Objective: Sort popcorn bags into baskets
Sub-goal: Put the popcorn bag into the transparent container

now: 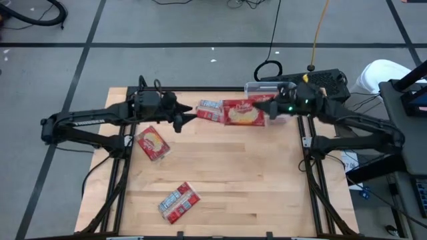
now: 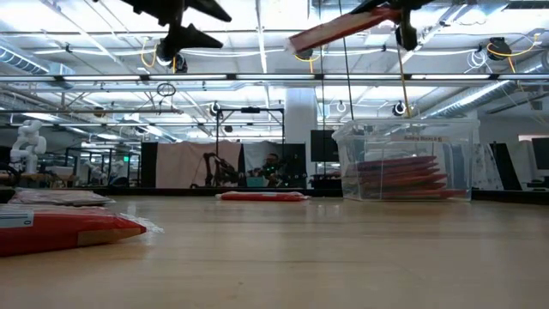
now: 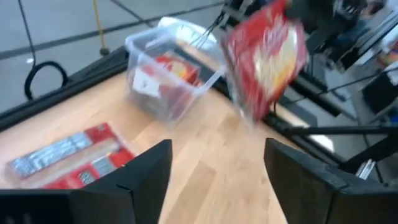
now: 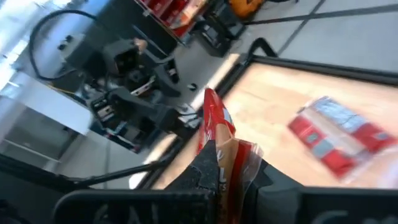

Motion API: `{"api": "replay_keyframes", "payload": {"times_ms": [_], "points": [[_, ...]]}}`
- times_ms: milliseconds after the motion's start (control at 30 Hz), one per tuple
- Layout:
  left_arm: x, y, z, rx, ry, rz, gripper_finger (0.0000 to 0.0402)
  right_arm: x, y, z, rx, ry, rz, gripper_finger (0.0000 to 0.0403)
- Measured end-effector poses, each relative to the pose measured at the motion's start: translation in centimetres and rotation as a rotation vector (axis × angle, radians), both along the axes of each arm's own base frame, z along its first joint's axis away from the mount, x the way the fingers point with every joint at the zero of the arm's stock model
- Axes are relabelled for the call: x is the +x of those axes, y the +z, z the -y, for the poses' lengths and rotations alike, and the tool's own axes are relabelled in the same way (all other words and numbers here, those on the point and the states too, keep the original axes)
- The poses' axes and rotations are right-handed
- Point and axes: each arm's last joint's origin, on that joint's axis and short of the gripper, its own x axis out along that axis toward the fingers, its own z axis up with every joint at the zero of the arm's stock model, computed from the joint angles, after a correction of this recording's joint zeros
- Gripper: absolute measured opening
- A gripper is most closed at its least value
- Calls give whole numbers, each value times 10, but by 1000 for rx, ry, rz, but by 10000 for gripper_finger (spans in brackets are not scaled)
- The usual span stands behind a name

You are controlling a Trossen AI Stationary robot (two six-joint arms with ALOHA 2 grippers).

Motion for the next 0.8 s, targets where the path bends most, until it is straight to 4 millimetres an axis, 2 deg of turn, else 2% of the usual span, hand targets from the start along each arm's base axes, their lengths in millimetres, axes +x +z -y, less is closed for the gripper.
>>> {"api": "replay_keyframes", "payload": {"times_ms": [167,367,600,800], "points": [[-2,-6,-3,-24,12,-56,217,-21,16,22,11,-35,-87,8],[2,-10,-4,-46,18,-66,176,-37,21,47,19,-67,-57,8],[2,-12,-4,-52,19,-81,141,-45,18,76,26,-66,-33,8],[2,-12,-4,-60,21,-82,127,-53,11,97,31,-92,-54,8]]}}
